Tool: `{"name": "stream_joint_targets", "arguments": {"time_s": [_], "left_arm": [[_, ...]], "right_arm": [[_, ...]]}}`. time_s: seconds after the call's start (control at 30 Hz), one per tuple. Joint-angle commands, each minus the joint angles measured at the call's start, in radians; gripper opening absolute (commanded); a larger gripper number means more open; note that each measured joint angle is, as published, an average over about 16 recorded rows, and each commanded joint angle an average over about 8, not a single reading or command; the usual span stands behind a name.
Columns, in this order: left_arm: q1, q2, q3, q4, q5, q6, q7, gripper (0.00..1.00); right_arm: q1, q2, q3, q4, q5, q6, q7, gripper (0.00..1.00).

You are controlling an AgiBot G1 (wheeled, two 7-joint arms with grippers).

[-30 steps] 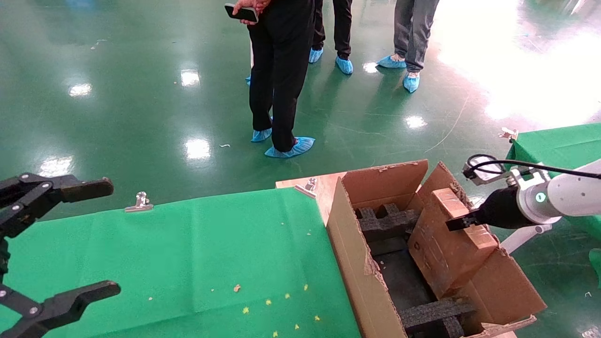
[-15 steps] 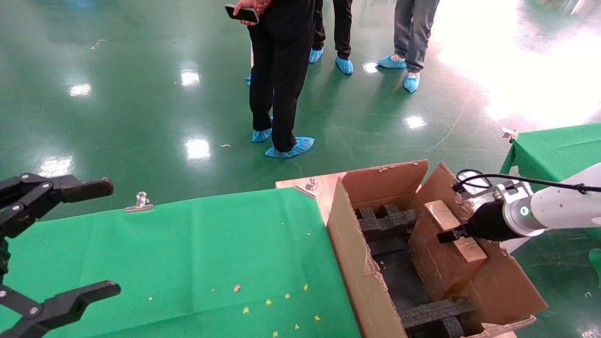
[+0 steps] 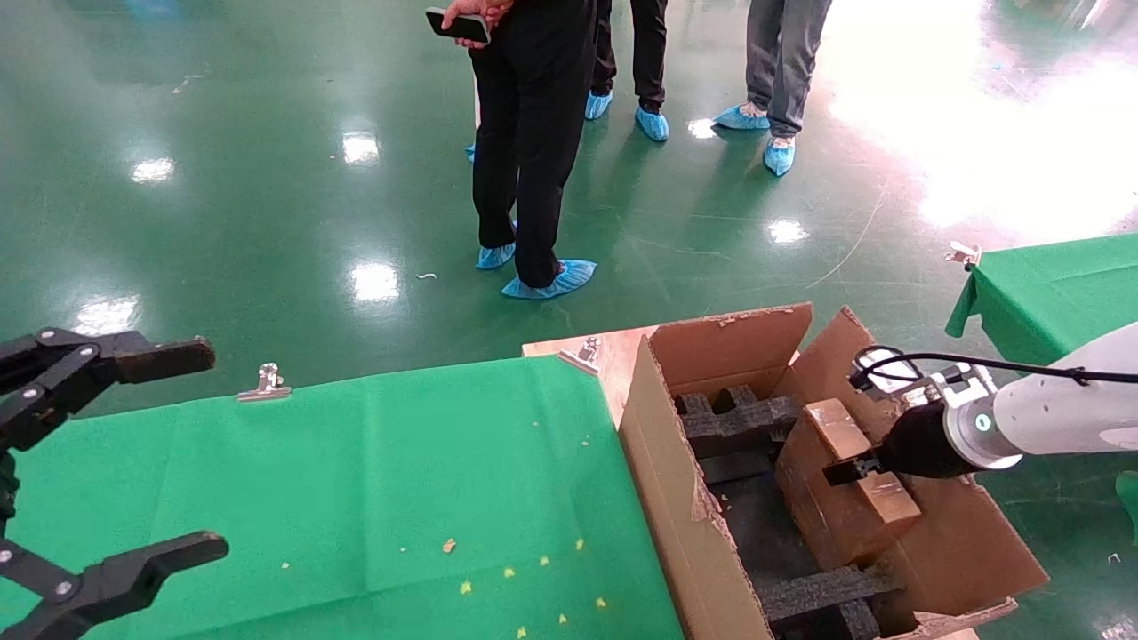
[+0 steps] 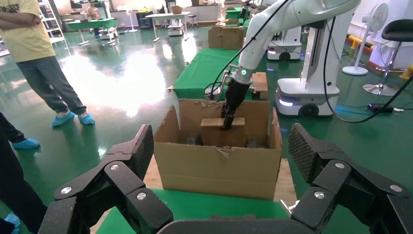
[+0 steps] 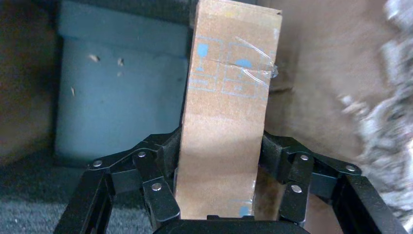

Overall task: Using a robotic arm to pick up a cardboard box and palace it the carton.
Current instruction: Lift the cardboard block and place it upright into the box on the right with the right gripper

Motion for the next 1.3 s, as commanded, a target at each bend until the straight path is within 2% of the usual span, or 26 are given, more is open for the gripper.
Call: {"name": "stream_joint_targets", "arguments": {"time_s": [0.03, 0.3, 0.97, 1.3], "left_arm": [[0.000, 0.000, 0.000, 0.000, 0.000, 0.000, 0.000, 1.00], [0.000, 0.000, 0.000, 0.000, 0.000, 0.000, 0.000, 1.00], [0.000, 0.000, 0.000, 0.000, 0.000, 0.000, 0.000, 1.00], [0.000, 0.000, 0.000, 0.000, 0.000, 0.000, 0.000, 1.00]], "right_arm": [[-0.007, -0.005, 0.000, -0.010, 0.003, -0.002, -0.013, 0.02], [-0.014, -0.015, 0.001, -0.029, 0.010, -0.012, -0.030, 0.98], [-0.007, -0.008, 0.002, -0.020, 0.006, -0.011, -0.029, 1.00], [0.026, 0.018, 0.015, 0.025, 0.006, 0.003, -0.033, 1.00]]}}
